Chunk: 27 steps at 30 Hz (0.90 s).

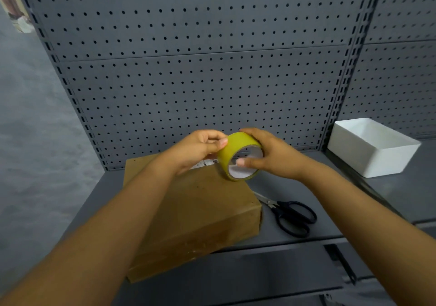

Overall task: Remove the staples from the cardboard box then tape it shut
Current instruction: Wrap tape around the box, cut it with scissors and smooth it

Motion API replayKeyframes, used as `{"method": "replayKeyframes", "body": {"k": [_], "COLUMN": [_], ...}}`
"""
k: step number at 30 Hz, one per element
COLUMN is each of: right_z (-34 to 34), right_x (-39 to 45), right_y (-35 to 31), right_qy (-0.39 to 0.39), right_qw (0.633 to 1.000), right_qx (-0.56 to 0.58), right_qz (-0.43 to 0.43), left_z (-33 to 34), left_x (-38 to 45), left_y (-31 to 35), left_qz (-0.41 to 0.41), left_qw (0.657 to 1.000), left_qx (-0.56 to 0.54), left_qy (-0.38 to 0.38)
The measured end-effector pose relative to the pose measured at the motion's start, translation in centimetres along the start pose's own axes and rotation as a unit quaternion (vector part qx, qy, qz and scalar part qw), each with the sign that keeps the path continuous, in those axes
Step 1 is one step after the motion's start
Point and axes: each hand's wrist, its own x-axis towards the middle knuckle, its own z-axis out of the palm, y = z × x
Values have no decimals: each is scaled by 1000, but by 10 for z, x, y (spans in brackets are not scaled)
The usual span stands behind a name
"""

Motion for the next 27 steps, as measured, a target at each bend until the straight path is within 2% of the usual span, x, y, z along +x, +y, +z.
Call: {"method": "replayKeyframes", "body": {"k": [2, 5, 6, 8, 10, 12, 16, 22, 27], "right_z": [1, 5, 6, 11, 18, 26, 38, 40, 45], "right_x": [-16, -41, -48, -62, -72, -79, -86, -101, -113], "right_y": [6, 25, 33, 47, 54, 53, 46, 32, 21], "right_qy": [11, 48, 37, -31, -101, -111, -54, 33, 102], "right_qw": [998, 988, 985, 969, 941, 929, 929, 927, 937], "right_qx": [49, 80, 38, -87, -191, -228, -232, -173, -52], "right_qz": [27, 122, 162, 227, 259, 269, 284, 331, 329], "left_z": [2, 8, 9, 14, 19, 22, 23, 21, 17], "left_x": [0, -1, -1, -3, -4, -5, -6, -6, -3], "left_y": [-3, -8, -10, -13, -16, -16, -16, -17, -16], "left_qz": [4, 9, 8, 9, 14, 14, 4, 16, 17], "left_qw": [1000, 998, 997, 994, 991, 988, 989, 989, 994], "left_qx": [-23, -56, -71, -101, -125, -143, -142, -142, -106], "left_qy": [10, 17, 19, 28, 43, 51, 45, 41, 24]}}
